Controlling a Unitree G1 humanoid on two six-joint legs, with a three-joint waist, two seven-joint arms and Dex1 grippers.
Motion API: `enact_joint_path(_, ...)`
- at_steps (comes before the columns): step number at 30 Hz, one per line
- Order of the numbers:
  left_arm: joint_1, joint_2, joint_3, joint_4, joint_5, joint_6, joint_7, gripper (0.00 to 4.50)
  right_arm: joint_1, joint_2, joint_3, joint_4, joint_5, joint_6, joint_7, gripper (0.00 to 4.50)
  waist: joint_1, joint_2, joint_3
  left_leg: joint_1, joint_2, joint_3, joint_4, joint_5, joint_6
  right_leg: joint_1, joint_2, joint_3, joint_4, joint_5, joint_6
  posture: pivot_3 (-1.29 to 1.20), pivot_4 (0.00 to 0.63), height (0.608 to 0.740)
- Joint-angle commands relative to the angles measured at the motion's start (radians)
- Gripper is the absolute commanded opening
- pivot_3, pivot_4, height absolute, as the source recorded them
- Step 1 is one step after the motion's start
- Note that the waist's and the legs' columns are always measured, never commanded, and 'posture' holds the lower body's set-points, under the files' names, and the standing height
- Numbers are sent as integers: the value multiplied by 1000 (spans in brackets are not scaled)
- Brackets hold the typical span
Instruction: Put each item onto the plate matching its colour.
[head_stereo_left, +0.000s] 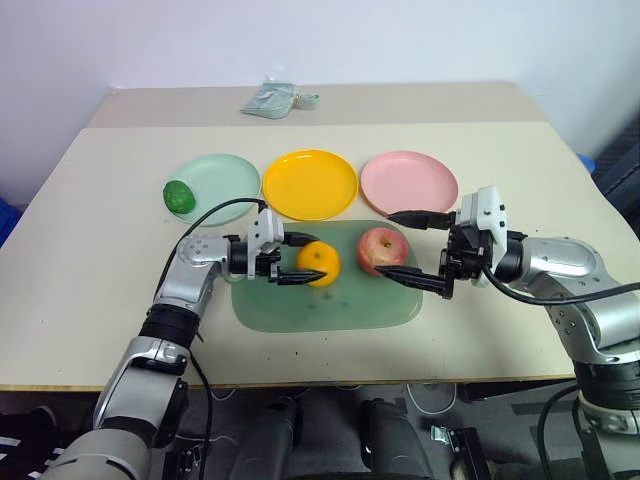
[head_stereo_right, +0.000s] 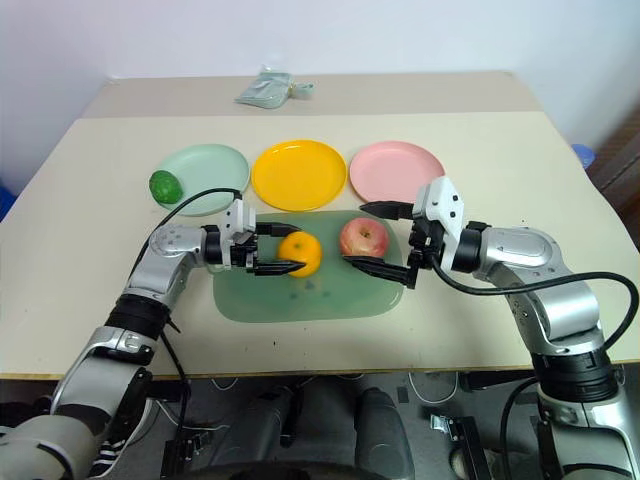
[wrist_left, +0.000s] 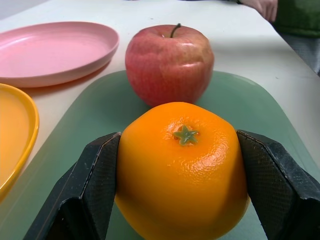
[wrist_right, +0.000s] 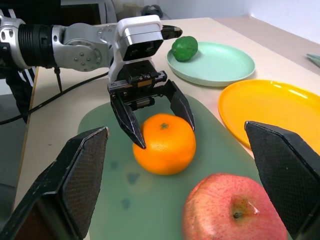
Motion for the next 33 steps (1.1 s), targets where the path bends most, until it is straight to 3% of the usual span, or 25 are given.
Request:
enact_joint_path(1,-95,-23,106,63,-31,5,155,3016,-26,9,-19,-6,3,-19,-13,4500,2,0,0,0,0,0,0,0,0,0,0,0,0,0,0,0,150,740)
enact_joint_path(5,-238,-47,187,225,11,-68,415,3016,-86,51,-21,63,-42,-50,-85,4500,0,-1,0,0,0,-1,1,0,0,0,0,-1,0,0,1,0,150,740)
enact_joint_path(9,-342,-79,227,382,34,-126,576,3016,-176,103,-12,181,-131,-82,-193,4500,-1,-1,0,0,-1,0,1,0,0,0,0,-1,1,0,1,0,150,740)
enact_joint_path(17,-455,-138,231,610,89,-172,702,3016,-242,172,8,245,-194,-39,-310,4500,-1,-1,0,-1,-5,1,1,0,0,0,0,-1,2,1,3,0,150,740)
enact_joint_path(24,-486,-177,224,687,121,-166,675,3016,-250,186,7,227,-204,-23,-349,4500,-3,-1,0,-1,-5,1,1,0,0,0,0,-1,2,1,3,0,150,740)
enact_joint_path(27,-486,-184,229,694,125,-155,665,4419,-244,182,9,213,-207,-22,-355,4500,-6,-1,0,-1,-5,1,1,0,0,0,0,-1,2,1,3,0,150,740)
enact_joint_path(33,-489,-181,246,674,111,-179,635,4490,-232,175,3,191,-189,-12,-336,4500,-6,-1,0,0,-5,1,1,1,0,0,0,-1,2,1,3,0,150,740)
